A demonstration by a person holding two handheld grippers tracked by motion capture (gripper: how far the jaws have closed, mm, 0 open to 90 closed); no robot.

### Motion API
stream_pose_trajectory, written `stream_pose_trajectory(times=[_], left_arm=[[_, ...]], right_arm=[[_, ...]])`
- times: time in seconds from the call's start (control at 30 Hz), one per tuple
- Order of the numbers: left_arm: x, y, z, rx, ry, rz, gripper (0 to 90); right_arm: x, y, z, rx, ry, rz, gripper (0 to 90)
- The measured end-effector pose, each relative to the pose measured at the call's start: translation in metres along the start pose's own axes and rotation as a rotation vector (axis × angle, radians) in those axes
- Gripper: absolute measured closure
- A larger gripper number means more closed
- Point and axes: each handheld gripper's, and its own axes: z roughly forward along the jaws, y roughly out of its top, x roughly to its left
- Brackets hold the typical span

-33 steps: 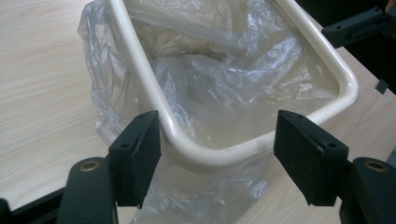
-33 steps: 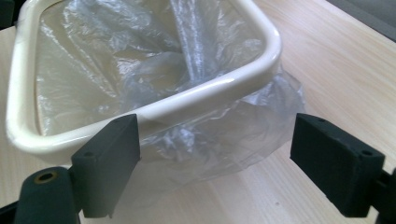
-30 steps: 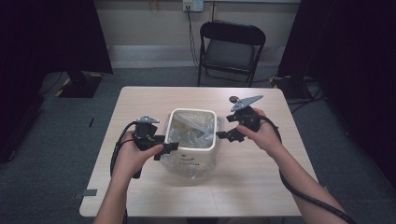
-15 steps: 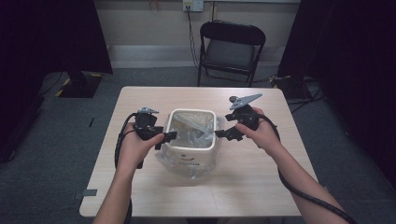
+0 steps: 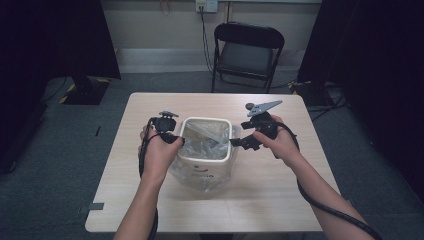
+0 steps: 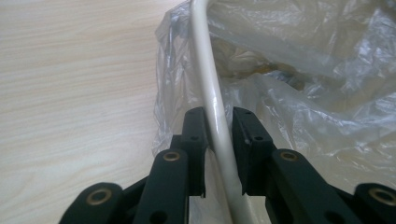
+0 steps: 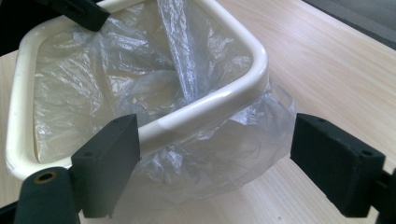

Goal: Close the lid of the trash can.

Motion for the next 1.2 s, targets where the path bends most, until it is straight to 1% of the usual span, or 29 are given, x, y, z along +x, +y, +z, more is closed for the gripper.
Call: stream_pose_trajectory(times=[0.03, 0.13, 0.17, 0.23, 0.27, 0.37, 0.43, 0.5, 0.6, 0.63, 0.7, 0.73, 0.8, 0.83, 0.87, 0.9, 0.93, 0.97, 1.03, 1.07, 1.1, 1.13, 1.17, 1.2], left_arm=[[-0.001, 0.001, -0.001, -0.001, 0.016, -0.006, 78.3], [-0.003, 0.003, -0.004, -0.007, 0.028, -0.040, 79.3], [-0.004, 0.004, -0.004, -0.012, 0.042, -0.048, 79.7], [-0.007, 0.004, -0.004, -0.009, 0.051, -0.077, 80.1], [-0.008, 0.004, -0.004, -0.011, 0.059, -0.083, 80.1], [-0.014, 0.003, -0.002, -0.024, 0.083, -0.091, 80.0], [-0.016, 0.000, 0.001, -0.020, 0.106, -0.069, 80.1], [-0.015, -0.002, 0.003, -0.020, 0.100, -0.078, 80.2], [-0.011, -0.003, 0.001, -0.018, 0.073, -0.102, 79.2], [-0.011, -0.003, 0.001, -0.019, 0.076, -0.098, 79.1], [-0.011, -0.002, 0.000, -0.018, 0.066, -0.105, 79.1], [-0.011, -0.002, 0.000, -0.018, 0.072, -0.099, 79.0], [-0.011, -0.002, 0.001, -0.016, 0.065, -0.097, 78.1], [-0.012, -0.002, 0.001, -0.018, 0.069, -0.090, 78.1], [-0.012, -0.003, 0.001, -0.018, 0.062, -0.092, 77.7], [-0.012, -0.003, 0.002, -0.019, 0.065, -0.089, 76.9], [-0.012, -0.003, 0.002, -0.016, 0.064, -0.083, 77.4], [-0.011, -0.003, 0.002, -0.017, 0.053, -0.081, 76.7], [-0.010, -0.004, 0.003, -0.020, 0.045, -0.076, 75.6], [-0.010, -0.004, 0.002, -0.020, 0.033, -0.069, 72.3], [-0.009, -0.005, 0.003, -0.021, 0.028, -0.062, 72.3], [-0.009, -0.005, 0.003, -0.018, 0.020, -0.053, 71.2], [-0.009, -0.007, 0.003, -0.018, -0.002, -0.055, 68.2], [-0.008, -0.007, 0.004, -0.024, -0.012, -0.053, 62.2]], right_arm=[[-0.001, 0.000, 0.001, -0.003, 0.004, -0.002, 14.8], [-0.002, 0.000, 0.002, 0.000, 0.016, -0.006, 14.8], [-0.004, 0.000, 0.001, -0.002, 0.014, -0.008, 14.9], [-0.006, 0.000, 0.000, -0.003, 0.014, -0.008, 15.1], [-0.007, 0.000, -0.001, -0.007, 0.012, -0.007, 15.1], [-0.008, 0.001, -0.001, -0.002, 0.007, -0.012, 15.2], [-0.007, 0.001, -0.001, 0.001, 0.004, -0.019, 14.9], [-0.006, 0.001, 0.000, -0.002, 0.004, -0.017, 15.0], [-0.005, 0.002, -0.001, -0.015, 0.005, -0.014, 15.3], [-0.005, 0.003, -0.002, -0.026, 0.008, -0.005, 15.3], [-0.004, 0.005, -0.005, -0.038, 0.008, -0.004, 15.3], [-0.003, 0.006, -0.005, -0.043, 0.007, 0.001, 15.3], [-0.001, 0.009, -0.004, -0.045, 0.004, 0.012, 15.3], [0.000, 0.010, -0.002, -0.044, -0.001, 0.025, 15.2], [0.001, 0.011, 0.000, -0.047, 0.001, 0.043, 15.1], [0.001, 0.011, 0.002, -0.048, 0.006, 0.053, 15.2], [0.002, 0.011, 0.004, -0.040, 0.003, 0.056, 15.3], [0.003, 0.011, 0.007, -0.029, -0.001, 0.063, 15.5], [0.004, 0.011, 0.012, -0.004, -0.001, 0.078, 21.6], [0.005, 0.011, 0.017, 0.017, -0.006, 0.092, 25.9], [0.005, 0.011, 0.017, 0.017, -0.006, 0.092, 25.9], [0.005, 0.011, 0.018, 0.020, -0.001, 0.096, 29.0], [0.005, 0.011, 0.019, 0.023, -0.001, 0.099, 29.1], [0.006, 0.012, 0.021, 0.038, -0.017, 0.114, 29.6]])
